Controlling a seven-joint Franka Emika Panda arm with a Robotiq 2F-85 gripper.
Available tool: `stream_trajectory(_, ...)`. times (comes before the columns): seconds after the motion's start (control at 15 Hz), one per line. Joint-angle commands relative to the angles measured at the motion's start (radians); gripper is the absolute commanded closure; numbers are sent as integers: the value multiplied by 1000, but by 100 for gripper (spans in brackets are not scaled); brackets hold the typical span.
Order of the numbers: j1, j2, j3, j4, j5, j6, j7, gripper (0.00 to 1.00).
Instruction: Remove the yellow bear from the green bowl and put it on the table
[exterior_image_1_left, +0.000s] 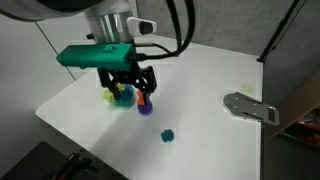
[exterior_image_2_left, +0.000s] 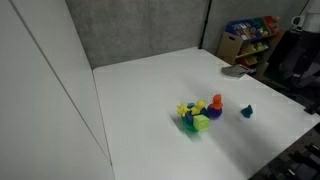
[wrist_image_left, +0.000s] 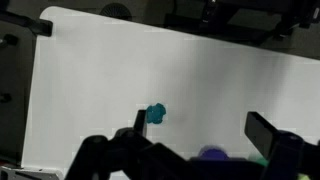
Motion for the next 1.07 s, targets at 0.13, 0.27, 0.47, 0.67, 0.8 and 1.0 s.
stream_trajectory(0.13,2,0,-2,2,0,-1,0,0)
stream_trajectory(0.27,2,0,-2,2,0,-1,0,0)
stream_trajectory(0.47,20,22,9,20,24,16,7,0)
stream_trajectory(0.67,46,44,26,38,55,36,7,0)
stream_trajectory(0.8,65,71,40,53,79,58,7,0)
stream_trajectory(1.0,91,116,61,81,112,92,4,0)
